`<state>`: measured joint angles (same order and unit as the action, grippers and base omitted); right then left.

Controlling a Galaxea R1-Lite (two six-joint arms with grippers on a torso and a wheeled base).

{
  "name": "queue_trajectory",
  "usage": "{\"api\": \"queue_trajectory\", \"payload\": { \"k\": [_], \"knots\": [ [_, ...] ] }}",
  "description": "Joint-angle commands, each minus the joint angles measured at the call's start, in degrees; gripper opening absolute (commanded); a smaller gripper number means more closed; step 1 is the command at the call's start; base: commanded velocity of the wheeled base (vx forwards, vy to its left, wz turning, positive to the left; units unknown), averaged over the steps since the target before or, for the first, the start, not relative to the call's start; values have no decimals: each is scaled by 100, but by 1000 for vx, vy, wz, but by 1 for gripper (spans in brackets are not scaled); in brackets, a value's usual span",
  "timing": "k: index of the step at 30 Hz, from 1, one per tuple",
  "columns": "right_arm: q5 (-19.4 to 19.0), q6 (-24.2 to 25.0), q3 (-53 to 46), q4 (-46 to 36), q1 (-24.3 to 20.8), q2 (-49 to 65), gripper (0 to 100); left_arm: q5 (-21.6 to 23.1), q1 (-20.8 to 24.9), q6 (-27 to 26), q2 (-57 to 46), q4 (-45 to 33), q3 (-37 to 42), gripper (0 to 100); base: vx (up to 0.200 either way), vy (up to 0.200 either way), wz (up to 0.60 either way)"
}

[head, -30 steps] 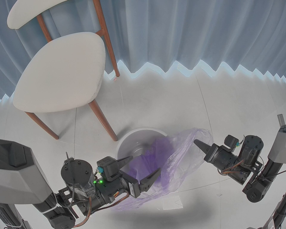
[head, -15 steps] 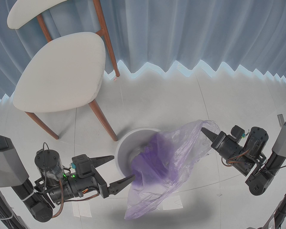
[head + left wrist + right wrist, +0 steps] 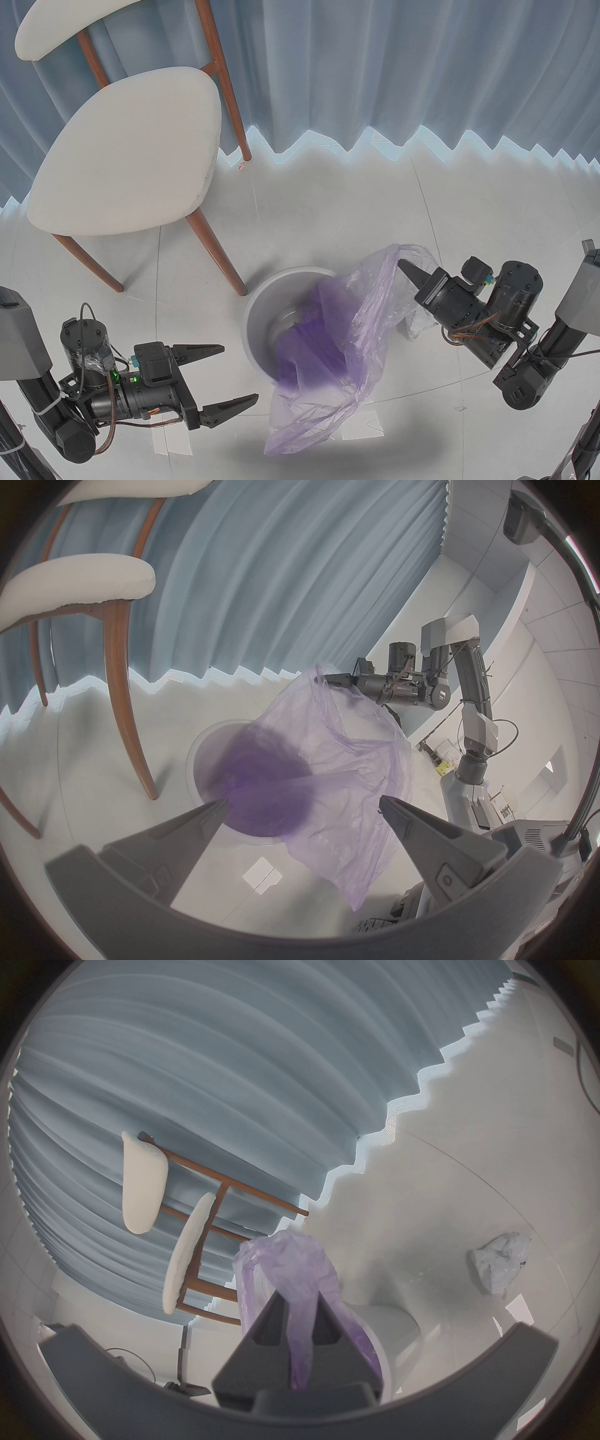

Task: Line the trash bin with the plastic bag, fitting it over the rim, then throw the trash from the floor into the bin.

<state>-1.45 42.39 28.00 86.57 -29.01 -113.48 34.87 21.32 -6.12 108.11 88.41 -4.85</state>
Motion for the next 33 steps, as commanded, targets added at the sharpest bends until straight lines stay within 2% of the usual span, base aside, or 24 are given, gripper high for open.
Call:
{"api": "queue_trajectory", "payload": {
  "k": [1,4,11,15,22,25,28,33],
  "knots": [
    [532,-37,918,-913,-351,-113,0,-120,135,32,18,1,-121,100,0,0,0],
    [576,-46,1357,-1406,-359,-86,0,-138,109,49,35,1,-121,100,0,0,0],
    [611,-46,1805,-1704,-351,-78,0,-85,-172,-30,53,10,-130,100,0,0,0],
    [831,-46,2333,-2408,-333,-51,0,-129,-32,-38,18,1,-112,100,0,0,0],
    [1209,-108,2412,-2575,-359,274,0,-147,302,6,44,1,-112,100,0,0,0],
    [1261,-108,2412,-2645,-359,406,0,-217,320,-12,44,1,-104,100,0,0,0],
    [1296,-108,2350,-2829,-359,599,0,-577,355,-30,88,10,-165,100,0,0,0],
    [1296,-108,2254,-2794,-359,634,0,-736,478,-3,185,10,-227,100,0,0,0]
  ]
}}
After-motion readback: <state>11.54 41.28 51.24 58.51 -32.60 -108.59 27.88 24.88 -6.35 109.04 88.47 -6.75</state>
